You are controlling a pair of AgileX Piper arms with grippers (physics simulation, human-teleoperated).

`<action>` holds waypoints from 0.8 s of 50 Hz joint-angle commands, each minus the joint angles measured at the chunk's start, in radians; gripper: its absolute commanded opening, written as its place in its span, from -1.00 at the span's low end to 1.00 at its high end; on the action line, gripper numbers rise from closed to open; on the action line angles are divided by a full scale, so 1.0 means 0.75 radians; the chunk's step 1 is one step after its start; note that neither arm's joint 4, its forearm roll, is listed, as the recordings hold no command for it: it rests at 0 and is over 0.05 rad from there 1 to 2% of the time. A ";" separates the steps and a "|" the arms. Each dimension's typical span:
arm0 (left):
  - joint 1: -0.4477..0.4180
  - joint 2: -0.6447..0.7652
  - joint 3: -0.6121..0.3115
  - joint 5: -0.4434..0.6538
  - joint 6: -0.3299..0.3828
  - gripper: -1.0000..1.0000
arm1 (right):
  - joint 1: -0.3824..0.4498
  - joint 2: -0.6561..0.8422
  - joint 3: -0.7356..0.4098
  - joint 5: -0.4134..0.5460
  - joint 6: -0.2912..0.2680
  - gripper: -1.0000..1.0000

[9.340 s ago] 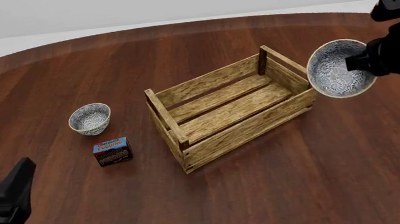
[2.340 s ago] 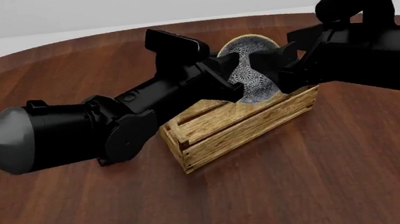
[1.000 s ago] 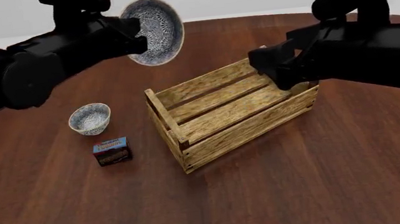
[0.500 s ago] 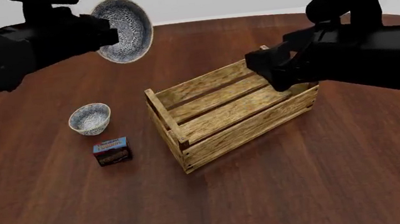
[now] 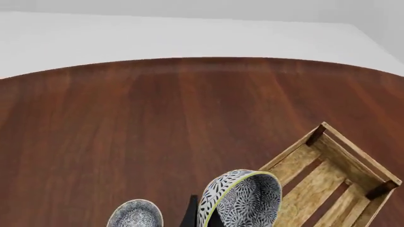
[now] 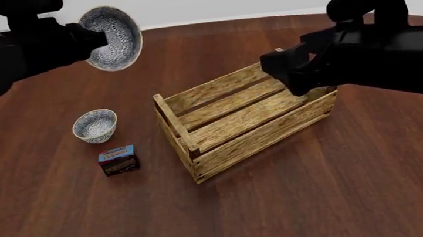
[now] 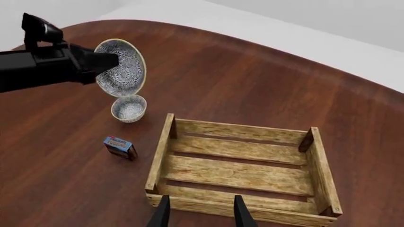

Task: Stack the right bowl on the left bowl and place them in the tray.

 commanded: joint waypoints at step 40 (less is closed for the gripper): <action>0.285 -0.024 0.278 -0.224 -0.308 -1.00 | -0.024 -0.010 -0.023 0.074 -0.017 1.00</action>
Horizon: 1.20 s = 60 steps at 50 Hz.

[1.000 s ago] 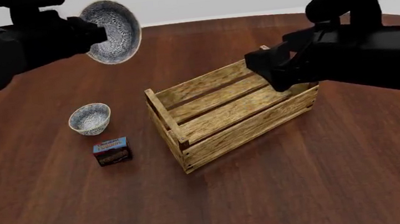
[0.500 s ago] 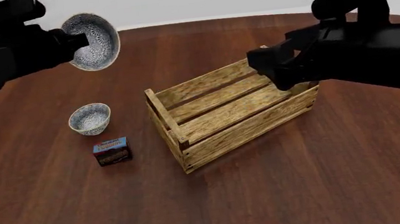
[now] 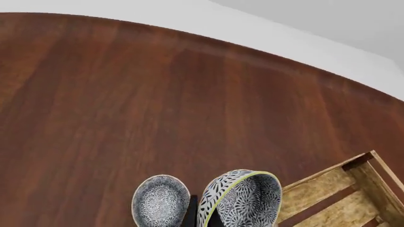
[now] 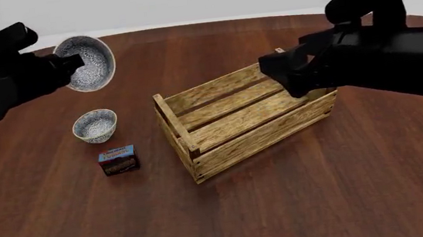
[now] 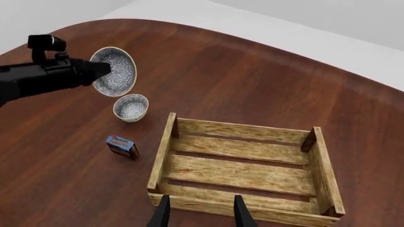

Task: Stack the right bowl on the left bowl and place them in the tray.

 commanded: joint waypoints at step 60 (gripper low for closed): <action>0.128 0.113 0.343 -0.478 -0.367 -1.00 | -0.035 0.014 -0.020 0.058 -0.023 1.00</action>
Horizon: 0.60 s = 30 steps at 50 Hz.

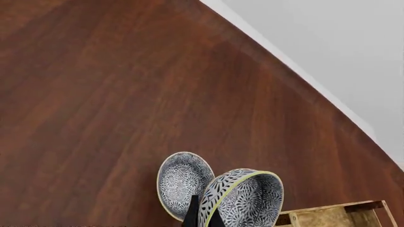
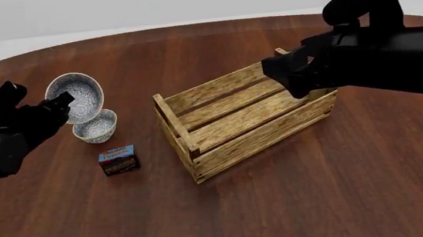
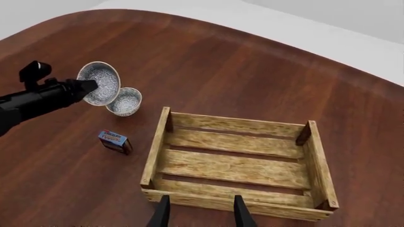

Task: Stack the right bowl on the left bowl and place them in the tray.

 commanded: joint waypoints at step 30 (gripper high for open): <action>0.034 0.140 -0.195 0.135 0.050 -1.00 | -0.004 0.011 -0.005 0.006 -0.006 1.00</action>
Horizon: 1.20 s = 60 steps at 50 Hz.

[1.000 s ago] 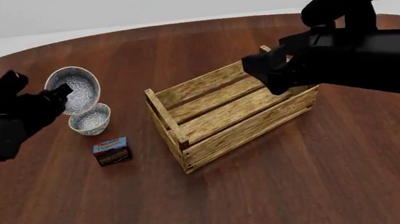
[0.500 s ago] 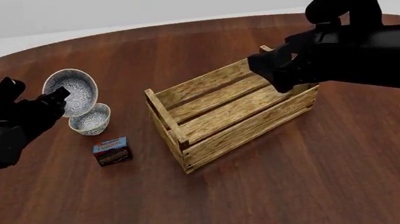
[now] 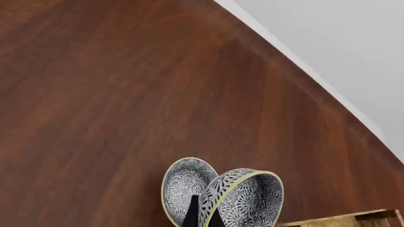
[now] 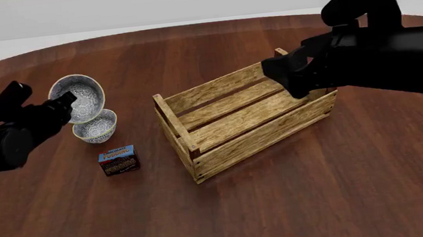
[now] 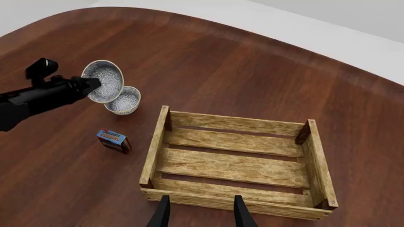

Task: Stack the right bowl on the left bowl and place them in the tray.

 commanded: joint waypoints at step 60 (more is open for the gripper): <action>0.023 0.215 -0.250 0.211 0.076 1.00 | -0.003 -0.005 0.001 0.005 -0.005 1.00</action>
